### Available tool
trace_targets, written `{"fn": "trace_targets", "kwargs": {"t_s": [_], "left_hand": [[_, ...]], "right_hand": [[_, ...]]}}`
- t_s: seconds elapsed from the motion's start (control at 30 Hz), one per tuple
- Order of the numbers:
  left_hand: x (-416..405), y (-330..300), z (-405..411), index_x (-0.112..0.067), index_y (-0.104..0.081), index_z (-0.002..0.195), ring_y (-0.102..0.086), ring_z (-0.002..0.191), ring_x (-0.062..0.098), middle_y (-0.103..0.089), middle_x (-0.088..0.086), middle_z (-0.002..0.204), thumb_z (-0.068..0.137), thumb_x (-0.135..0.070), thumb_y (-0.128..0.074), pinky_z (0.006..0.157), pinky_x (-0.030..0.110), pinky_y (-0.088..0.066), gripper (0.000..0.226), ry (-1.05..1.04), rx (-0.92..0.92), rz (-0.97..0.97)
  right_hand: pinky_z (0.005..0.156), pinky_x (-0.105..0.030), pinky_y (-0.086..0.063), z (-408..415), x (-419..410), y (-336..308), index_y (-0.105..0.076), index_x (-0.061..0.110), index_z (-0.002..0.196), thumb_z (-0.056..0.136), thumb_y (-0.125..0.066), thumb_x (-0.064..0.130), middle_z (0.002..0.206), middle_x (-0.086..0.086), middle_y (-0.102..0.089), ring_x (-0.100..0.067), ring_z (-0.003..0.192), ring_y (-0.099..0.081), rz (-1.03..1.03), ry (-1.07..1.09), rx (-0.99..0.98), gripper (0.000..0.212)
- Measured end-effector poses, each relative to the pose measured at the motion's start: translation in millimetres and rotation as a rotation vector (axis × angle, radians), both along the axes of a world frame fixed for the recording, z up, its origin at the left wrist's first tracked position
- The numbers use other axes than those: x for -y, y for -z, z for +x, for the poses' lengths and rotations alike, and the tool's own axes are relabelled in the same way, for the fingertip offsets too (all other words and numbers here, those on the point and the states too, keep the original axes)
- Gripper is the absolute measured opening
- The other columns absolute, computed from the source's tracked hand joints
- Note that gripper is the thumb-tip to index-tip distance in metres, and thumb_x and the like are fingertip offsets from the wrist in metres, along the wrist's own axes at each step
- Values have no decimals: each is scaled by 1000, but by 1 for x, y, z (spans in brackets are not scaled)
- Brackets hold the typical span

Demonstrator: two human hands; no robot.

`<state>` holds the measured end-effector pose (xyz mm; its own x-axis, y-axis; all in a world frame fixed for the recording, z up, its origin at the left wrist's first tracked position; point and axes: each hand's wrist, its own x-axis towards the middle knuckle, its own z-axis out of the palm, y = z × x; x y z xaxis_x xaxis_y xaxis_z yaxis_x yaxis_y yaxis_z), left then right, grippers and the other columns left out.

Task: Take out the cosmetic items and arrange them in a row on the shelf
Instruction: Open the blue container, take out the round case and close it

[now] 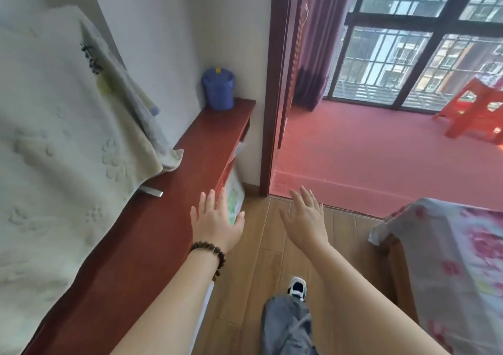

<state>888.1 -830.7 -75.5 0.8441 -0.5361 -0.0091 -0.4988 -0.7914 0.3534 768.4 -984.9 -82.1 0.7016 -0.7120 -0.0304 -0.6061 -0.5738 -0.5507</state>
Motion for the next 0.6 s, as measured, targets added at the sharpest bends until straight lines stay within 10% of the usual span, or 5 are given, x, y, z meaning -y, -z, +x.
{"fn": "trace_targets", "kwargs": {"t_s": [0.6], "left_hand": [[253, -22, 231, -20, -21, 149, -9, 147, 24, -23, 8, 156, 89, -48, -49, 117, 50, -12, 72, -365, -9, -122]], "right_hand": [[119, -45, -2, 279, 288, -26, -30, 21, 147, 95, -46, 38, 158, -4, -16, -21, 147, -5, -69, -363, 26, 57]]}}
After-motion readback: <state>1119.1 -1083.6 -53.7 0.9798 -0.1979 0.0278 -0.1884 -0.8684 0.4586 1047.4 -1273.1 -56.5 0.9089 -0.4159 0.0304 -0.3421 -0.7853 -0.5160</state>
